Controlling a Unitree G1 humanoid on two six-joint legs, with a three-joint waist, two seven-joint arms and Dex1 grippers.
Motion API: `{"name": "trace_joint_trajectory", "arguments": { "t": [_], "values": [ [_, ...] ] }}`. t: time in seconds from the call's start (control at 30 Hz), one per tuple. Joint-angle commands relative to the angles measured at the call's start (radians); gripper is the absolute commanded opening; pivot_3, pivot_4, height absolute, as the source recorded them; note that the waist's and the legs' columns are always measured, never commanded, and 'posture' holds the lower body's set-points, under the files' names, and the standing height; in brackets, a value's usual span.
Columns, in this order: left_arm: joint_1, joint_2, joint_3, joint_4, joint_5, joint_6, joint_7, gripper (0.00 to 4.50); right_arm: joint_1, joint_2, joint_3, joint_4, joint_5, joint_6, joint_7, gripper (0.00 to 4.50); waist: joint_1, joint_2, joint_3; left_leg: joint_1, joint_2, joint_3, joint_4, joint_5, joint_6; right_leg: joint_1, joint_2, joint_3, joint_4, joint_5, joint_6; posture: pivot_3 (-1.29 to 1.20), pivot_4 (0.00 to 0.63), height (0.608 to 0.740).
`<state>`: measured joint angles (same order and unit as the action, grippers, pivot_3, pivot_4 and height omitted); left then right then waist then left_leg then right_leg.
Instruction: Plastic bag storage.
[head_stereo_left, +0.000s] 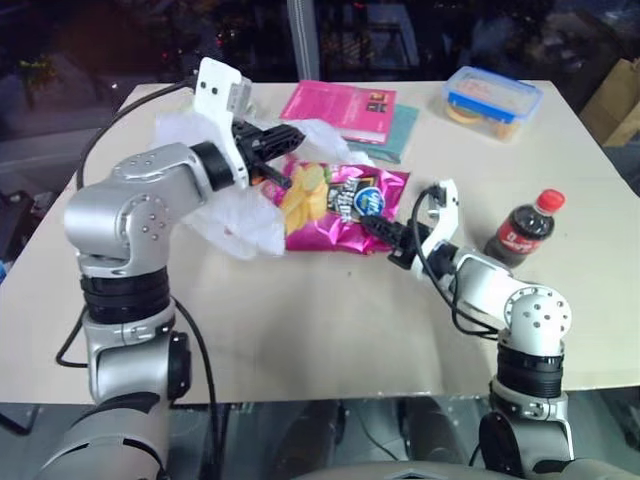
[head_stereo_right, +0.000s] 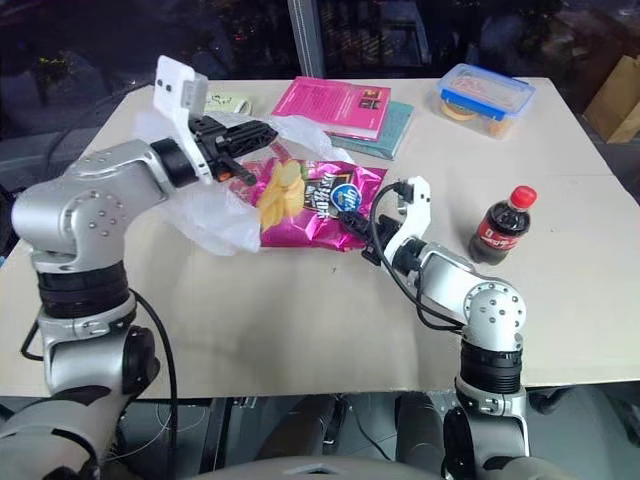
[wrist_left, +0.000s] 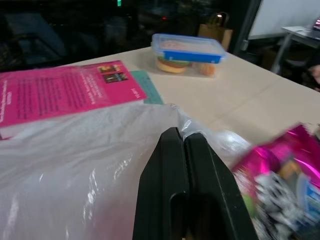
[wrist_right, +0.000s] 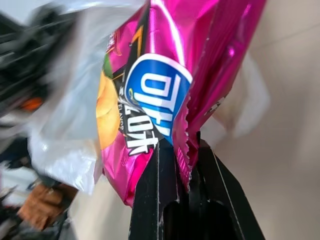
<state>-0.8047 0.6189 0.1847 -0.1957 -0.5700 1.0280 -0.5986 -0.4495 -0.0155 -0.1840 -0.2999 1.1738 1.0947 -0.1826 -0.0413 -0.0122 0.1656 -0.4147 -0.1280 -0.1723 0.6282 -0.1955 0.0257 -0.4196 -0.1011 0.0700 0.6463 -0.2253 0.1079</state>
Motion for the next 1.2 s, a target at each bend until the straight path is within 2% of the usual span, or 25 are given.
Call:
{"name": "trace_joint_trajectory", "arguments": {
  "t": [0.03,0.33,0.43,0.53,0.7,0.9,1.0,1.1,1.13,1.2],
  "values": [
    [0.023,0.032,0.020,-0.044,-0.025,0.003,-0.022,0.00,-0.023,0.000,-0.027,-0.007,0.044,-0.017,-0.037,0.07,0.000,0.000,0.000,0.000,0.000,0.000,0.000,0.000,0.000,0.000,0.000,0.000,0.000,0.000,0.000,0.00,0.150,0.740],
    [0.123,0.124,-0.040,-0.058,-0.006,-0.039,-0.105,0.00,-0.109,-0.014,-0.071,0.077,0.146,-0.019,-0.104,0.07,-0.001,0.001,0.001,0.000,0.000,0.000,0.000,-0.001,0.002,0.000,0.000,0.000,0.001,0.000,0.000,0.00,0.150,0.740],
    [0.118,0.099,-0.049,-0.070,-0.018,-0.033,-0.092,0.00,-0.143,0.015,-0.059,0.107,0.166,-0.028,-0.137,0.07,0.000,0.001,0.001,0.000,0.000,0.000,0.000,-0.001,0.002,0.000,0.000,0.000,0.000,0.000,0.000,0.00,0.150,0.740],
    [0.092,0.030,-0.055,-0.084,-0.027,-0.018,-0.037,0.00,-0.187,0.049,-0.022,0.138,0.133,-0.037,-0.152,0.07,-0.001,0.001,0.001,0.000,0.000,0.000,0.000,-0.001,0.002,0.000,0.000,0.000,0.000,0.000,0.000,0.00,0.150,0.740],
    [0.028,-0.127,-0.041,-0.102,-0.061,0.022,0.081,0.00,-0.256,0.082,0.113,0.194,-0.023,-0.049,-0.093,0.07,-0.003,0.001,0.001,0.000,0.000,0.000,0.000,-0.001,0.001,0.000,0.000,0.000,0.000,0.000,0.000,0.00,0.150,0.740],
    [0.048,-0.169,-0.037,-0.158,-0.105,0.046,0.110,0.00,-0.313,0.113,0.195,0.296,-0.127,-0.042,0.014,0.07,-0.016,0.001,0.001,0.000,0.000,0.001,-0.001,0.000,-0.001,-0.002,0.000,0.001,0.001,0.000,0.000,0.00,0.150,0.740],
    [0.074,-0.175,-0.029,-0.181,-0.124,0.050,0.124,0.00,-0.360,0.144,0.219,0.452,-0.213,-0.089,0.099,0.07,-0.026,0.001,0.001,0.000,0.000,0.002,-0.001,0.000,0.000,-0.002,0.000,0.001,0.001,0.000,0.000,0.00,0.150,0.740],
    [0.131,-0.182,-0.016,-0.211,-0.134,0.056,0.150,0.00,-0.454,0.174,0.271,0.730,-0.406,-0.302,0.227,0.07,-0.033,0.001,0.000,0.000,0.001,0.002,-0.001,0.000,0.000,-0.002,0.001,0.002,0.002,0.000,-0.001,0.00,0.150,0.740],
    [0.149,-0.184,-0.016,-0.222,-0.132,0.056,0.160,0.00,-0.471,0.173,0.281,0.794,-0.453,-0.357,0.265,0.34,-0.030,0.001,0.000,0.001,0.001,0.003,-0.001,0.000,0.000,-0.002,0.002,0.002,0.003,0.000,-0.001,0.00,0.150,0.740],
    [0.173,-0.190,-0.009,-0.225,-0.122,0.050,0.187,0.00,-0.478,0.146,0.297,0.811,-0.520,-0.410,0.314,0.34,-0.027,0.001,0.000,0.001,0.001,0.002,-0.001,0.000,0.000,-0.002,0.002,0.002,0.003,0.000,-0.001,0.00,0.150,0.740]
  ]
}}
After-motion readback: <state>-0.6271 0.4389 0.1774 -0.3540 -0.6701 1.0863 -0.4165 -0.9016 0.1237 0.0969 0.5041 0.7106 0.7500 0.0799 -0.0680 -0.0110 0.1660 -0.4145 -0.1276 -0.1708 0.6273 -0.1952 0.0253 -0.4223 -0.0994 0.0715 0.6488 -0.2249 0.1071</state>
